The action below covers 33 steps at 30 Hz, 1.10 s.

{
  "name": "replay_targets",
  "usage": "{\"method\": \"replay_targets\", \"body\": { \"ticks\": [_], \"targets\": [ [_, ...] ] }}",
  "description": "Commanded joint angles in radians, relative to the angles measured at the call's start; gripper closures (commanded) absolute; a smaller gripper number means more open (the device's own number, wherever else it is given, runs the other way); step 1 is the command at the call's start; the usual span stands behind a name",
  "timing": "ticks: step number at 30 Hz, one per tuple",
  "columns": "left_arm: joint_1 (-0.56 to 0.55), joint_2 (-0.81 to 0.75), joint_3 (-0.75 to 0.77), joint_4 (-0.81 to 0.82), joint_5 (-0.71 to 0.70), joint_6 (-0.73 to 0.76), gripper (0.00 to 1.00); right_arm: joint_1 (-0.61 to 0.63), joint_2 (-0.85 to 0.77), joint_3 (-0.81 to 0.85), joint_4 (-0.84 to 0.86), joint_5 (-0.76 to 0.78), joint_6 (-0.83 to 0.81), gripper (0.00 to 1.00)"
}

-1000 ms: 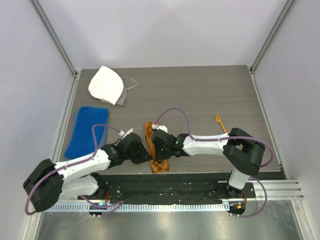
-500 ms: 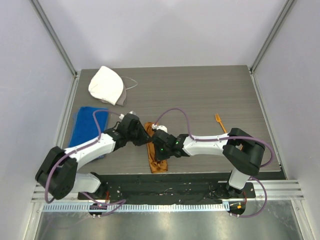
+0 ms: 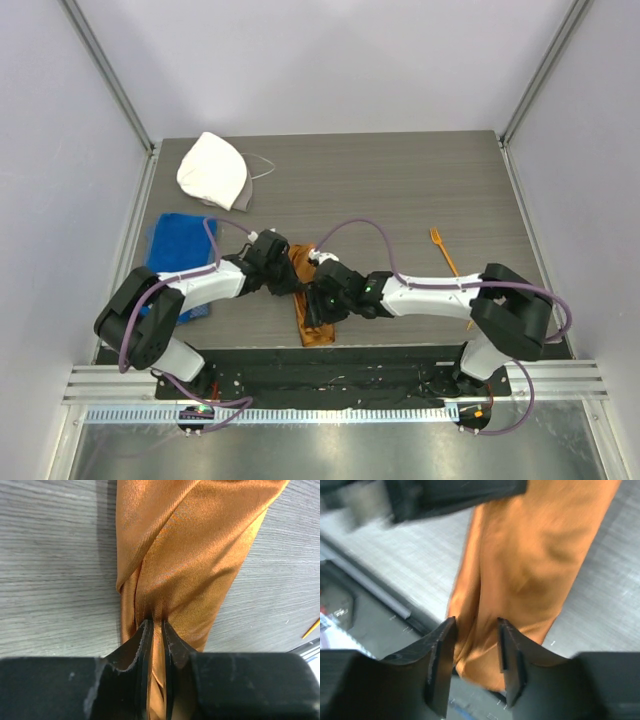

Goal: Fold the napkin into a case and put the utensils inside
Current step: Smooth out the smaller rectangle-folded napkin at the center of the board.

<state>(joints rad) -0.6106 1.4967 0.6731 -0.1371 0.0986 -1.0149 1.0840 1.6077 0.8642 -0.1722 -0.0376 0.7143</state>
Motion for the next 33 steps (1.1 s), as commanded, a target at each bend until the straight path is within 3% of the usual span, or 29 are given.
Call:
{"method": "replay_targets", "body": {
  "ticks": [1, 6, 10, 19, 25, 29, 33],
  "targets": [
    [0.012, 0.019, 0.011, 0.002, -0.063, 0.055, 0.84, -0.016, -0.127, -0.020, 0.056, -0.073, 0.005, 0.50],
    [0.014, -0.007, 0.002, -0.007, -0.073, 0.053, 0.85, -0.041, -0.150, -0.045, 0.106, -0.105, 0.010, 0.47],
    [0.015, -0.024, 0.006, -0.019, -0.066, 0.053, 0.85, -0.044, -0.066, -0.045, 0.167, -0.151, 0.010, 0.48],
    [0.015, -0.035, 0.006, -0.035, -0.069, 0.049, 0.85, -0.041, 0.055, -0.131, 0.407, -0.245, 0.085, 0.63],
    [0.017, -0.033, -0.001, -0.025, -0.065, 0.042, 0.85, -0.065, -0.061, -0.146, 0.384, -0.268, 0.080, 0.60],
    [0.017, -0.042, -0.003, -0.030, -0.065, 0.045, 0.85, -0.137, -0.149, -0.140, 0.329, -0.249, 0.059, 0.54],
    [0.017, -0.058, -0.004, -0.036, -0.065, 0.049, 0.85, -0.272, -0.163, -0.122, 0.316, -0.234, 0.065, 0.55]
  ]
}}
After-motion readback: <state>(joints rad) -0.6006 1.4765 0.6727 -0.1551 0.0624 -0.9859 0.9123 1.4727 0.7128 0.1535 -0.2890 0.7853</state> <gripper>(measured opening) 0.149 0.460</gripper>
